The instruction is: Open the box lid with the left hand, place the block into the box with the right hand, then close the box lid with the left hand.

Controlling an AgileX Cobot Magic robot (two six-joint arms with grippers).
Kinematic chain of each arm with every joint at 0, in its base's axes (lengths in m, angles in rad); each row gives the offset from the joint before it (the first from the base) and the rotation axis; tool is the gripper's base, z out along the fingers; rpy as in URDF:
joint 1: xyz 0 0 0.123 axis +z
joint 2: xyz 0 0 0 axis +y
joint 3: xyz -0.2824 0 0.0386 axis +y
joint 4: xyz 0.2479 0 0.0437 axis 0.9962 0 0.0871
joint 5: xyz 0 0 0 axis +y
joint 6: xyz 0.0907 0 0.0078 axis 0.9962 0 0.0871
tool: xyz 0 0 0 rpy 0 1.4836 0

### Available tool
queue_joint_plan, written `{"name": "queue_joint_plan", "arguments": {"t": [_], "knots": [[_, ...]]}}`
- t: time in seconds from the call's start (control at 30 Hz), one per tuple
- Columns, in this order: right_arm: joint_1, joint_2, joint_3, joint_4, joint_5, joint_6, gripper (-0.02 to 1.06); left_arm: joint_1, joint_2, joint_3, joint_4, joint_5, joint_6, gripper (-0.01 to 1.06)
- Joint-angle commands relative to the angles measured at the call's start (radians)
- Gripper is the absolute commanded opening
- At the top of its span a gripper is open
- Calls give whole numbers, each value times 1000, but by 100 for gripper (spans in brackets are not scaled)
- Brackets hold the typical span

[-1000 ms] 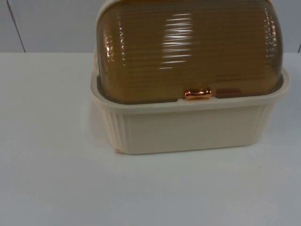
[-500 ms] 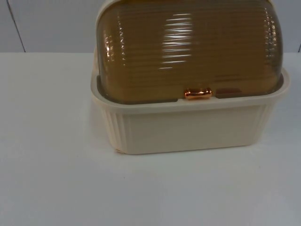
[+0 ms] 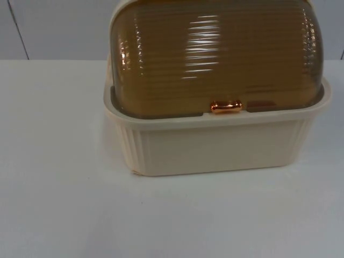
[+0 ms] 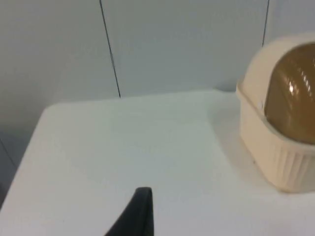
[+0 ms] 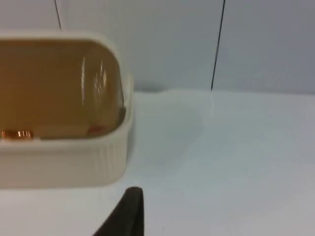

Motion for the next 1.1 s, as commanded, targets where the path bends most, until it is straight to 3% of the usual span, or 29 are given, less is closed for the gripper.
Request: {"name": "queue_joint_plan", "arguments": {"t": [0.0, 0.17, 0.53, 1.07], "knots": [[2, 0, 54, -1, 20, 3, 104, -2, 1, 25, -5, -3, -8, 102], [2, 0, 181, -1, 17, 3, 104, -2, 1, 85, 5, -9, -8, 102], [2, 0, 181, -8, 4, 0, 104, -2, 1, 266, 30, -71, -8, 102], [2, 0, 184, -8, -1, 3, 104, -3, 1, 261, 42, -68, -12, 102]]}}
